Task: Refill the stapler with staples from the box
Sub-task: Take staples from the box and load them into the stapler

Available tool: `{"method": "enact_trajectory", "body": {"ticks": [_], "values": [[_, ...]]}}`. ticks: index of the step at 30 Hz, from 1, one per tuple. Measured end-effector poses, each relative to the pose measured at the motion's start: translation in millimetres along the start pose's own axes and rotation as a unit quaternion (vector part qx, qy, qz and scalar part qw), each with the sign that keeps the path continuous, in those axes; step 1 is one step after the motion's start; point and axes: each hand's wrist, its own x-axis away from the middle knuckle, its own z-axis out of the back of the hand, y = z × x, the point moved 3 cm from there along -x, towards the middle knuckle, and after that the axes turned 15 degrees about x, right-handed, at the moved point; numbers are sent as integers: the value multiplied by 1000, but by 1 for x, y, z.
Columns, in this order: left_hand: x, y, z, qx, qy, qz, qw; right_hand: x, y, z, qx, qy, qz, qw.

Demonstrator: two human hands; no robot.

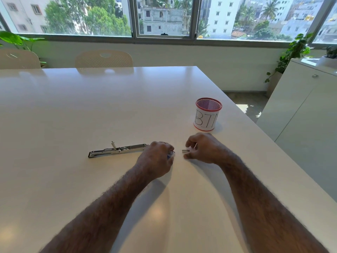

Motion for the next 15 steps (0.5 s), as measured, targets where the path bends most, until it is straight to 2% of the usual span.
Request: {"method": "enact_trajectory", "body": {"ticks": [4,12,15], "values": [[-6,0,-3,26,-15,10,1000,2,-7,-5,29,30,-28,999],[-32,-10,-1,14,-75,64,995,3,-12,-5,32,70,-4,997],[-51,-14,1,7,-70,81,994,1,-14,-7,22,88,-7,996]]}}
